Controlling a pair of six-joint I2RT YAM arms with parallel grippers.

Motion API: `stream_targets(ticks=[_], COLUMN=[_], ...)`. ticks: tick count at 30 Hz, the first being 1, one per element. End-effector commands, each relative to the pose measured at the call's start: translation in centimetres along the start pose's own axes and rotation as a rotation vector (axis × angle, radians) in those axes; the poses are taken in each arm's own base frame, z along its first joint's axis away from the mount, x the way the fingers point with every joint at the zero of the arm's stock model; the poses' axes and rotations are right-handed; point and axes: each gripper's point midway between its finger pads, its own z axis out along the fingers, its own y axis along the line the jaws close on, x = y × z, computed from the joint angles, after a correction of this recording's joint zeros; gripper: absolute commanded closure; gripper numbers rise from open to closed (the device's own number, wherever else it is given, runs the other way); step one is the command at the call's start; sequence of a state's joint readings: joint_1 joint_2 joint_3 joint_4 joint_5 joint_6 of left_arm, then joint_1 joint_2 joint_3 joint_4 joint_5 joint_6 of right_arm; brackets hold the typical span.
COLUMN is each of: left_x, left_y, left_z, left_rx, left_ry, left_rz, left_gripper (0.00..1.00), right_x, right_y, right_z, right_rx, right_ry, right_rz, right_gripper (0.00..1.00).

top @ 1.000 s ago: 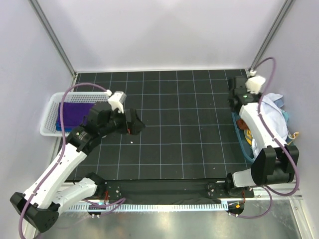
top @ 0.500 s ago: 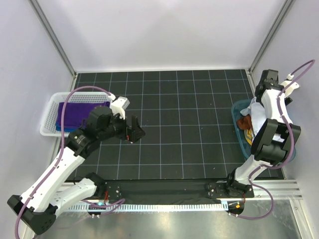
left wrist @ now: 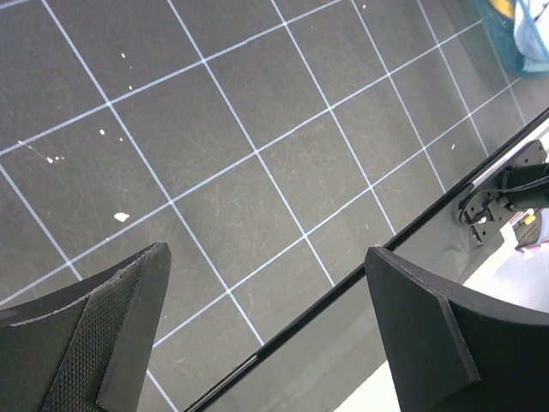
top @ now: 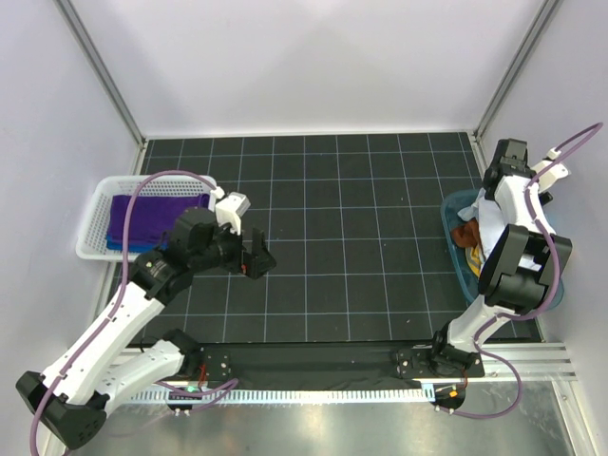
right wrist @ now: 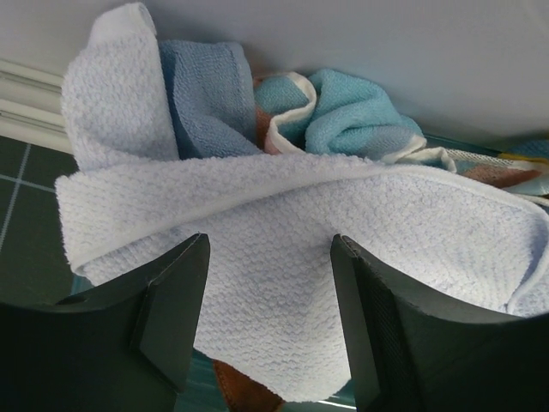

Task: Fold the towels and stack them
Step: Grab crumpled towel

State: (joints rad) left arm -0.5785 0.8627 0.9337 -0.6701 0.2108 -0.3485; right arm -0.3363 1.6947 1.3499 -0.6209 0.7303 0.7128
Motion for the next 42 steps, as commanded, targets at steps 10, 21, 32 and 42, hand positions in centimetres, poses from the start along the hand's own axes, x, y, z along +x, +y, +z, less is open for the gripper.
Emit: stream_targets(ticks=[10, 21, 32, 42], left_x=[0.8, 1.3, 1.5, 1.7], left_y=[-0.2, 0.0, 0.0, 0.0], left_z=[0.3, 0.4, 0.4, 0.4], left_rx=[0.038, 0.033, 0.035, 0.039], left_ry=[0.003, 0.014, 0.024, 0.026], left_rz=[0.036, 0.045, 0.046, 0.048], left_gripper=[0.0, 0.0, 0.0, 0.0], right_x=[-4.5, -4.7, -3.1, -3.1], right_y=[1.5, 3.0, 4.1, 4.3], right_z=[-0.7, 0.4, 2.4, 2.2], right_rx=[-0.065, -0.085, -0.071, -0.104], right_ry=[-0.12, -0.124, -0.076, -0.087], right_rz=[0.183, 0.214, 0.208, 0.225], right_gripper=[0.34, 0.33, 0.33, 0.65])
